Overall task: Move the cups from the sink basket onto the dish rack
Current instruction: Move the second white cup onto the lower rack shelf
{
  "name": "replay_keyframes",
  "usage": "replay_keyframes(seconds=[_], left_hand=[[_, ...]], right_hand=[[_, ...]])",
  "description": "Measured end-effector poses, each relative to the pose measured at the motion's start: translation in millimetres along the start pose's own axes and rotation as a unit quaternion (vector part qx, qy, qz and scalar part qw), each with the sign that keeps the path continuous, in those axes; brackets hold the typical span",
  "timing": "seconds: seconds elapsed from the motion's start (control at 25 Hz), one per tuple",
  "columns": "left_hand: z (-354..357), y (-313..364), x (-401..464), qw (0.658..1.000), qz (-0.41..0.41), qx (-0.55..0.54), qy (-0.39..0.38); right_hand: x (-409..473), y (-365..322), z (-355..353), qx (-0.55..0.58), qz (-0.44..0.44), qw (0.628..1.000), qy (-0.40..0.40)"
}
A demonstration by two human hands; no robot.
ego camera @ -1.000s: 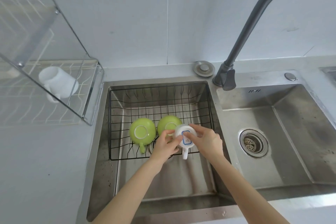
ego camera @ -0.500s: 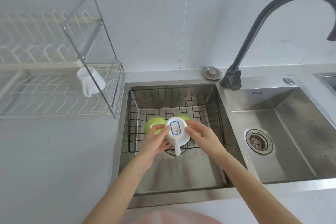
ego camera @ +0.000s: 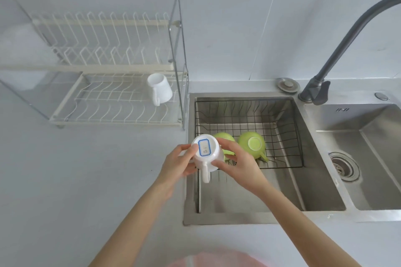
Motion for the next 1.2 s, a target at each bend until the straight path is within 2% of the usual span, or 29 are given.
replay_keyframes(seconds=[0.16, 0.6, 1.2], left_hand=[[-41.2, -0.4, -7.9, 1.0, 0.024, 0.011, -0.003], [-141.9, 13.9, -0.1, 0.988, 0.11, 0.081, -0.075], [-245.0, 57.3, 93.9, 0.976, 0.148, 0.158, 0.0]], right_hand=[[0.3, -14.4, 37.1, 0.02, -0.023, 1.0, 0.002], [38.4, -61.3, 117.5, 0.012, -0.058, 0.998, 0.015], [166.8, -97.1, 186.1, 0.036, -0.039, 0.998, 0.042]])
Point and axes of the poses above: each hand's wrist, its own x-axis towards the middle knuckle, its own z-axis out of the palm, y = z × x, the point moved 5 cm from there along x, towards the middle knuckle, and after that the axes turned 9 degrees about x, right-handed, at the moved point
